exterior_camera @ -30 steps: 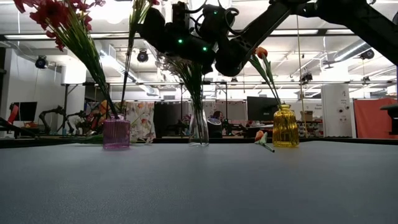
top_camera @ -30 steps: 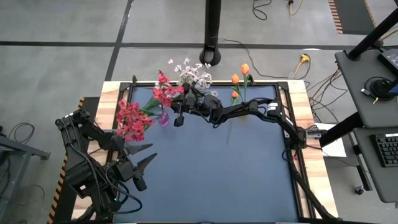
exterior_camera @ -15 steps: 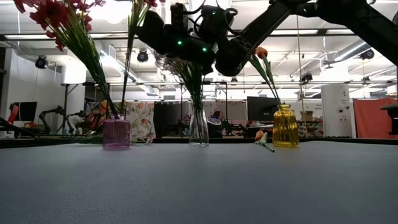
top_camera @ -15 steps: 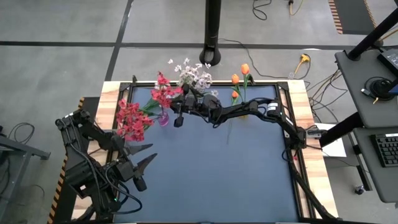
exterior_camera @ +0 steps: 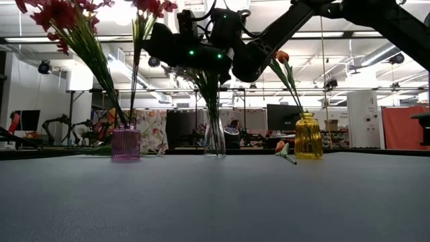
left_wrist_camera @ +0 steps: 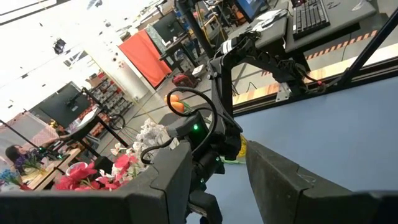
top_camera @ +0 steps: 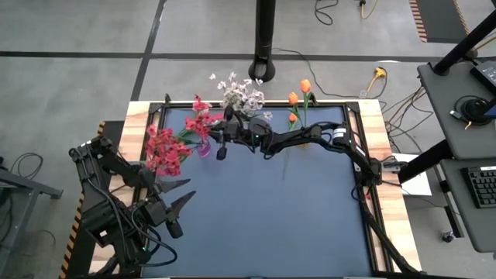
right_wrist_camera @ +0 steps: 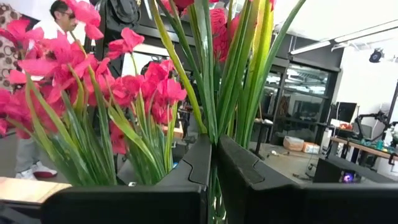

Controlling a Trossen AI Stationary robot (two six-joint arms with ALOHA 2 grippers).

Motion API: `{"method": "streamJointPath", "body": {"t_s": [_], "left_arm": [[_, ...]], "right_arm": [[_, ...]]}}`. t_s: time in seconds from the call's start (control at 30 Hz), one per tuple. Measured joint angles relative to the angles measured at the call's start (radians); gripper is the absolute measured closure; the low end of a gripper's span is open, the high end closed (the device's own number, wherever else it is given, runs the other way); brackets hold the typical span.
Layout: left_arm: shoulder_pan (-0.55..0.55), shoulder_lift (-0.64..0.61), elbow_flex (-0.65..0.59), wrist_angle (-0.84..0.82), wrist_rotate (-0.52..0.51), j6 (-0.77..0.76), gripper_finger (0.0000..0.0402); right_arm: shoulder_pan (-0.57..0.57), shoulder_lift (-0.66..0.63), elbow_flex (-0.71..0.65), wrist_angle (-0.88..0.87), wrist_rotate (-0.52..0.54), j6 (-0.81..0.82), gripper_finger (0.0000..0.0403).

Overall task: Sort flowers into vase by color
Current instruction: Put the red flower into the purple vase

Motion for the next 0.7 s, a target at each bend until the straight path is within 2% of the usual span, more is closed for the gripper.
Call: {"method": "streamJointPath", "body": {"t_s": [0.7], "left_arm": [[0.001, 0.000, 0.000, 0.000, -0.021, 0.011, 0.0264]], "right_arm": [[0.000, 0.000, 0.001, -0.050, -0.001, -0.007, 0.0389]]}}
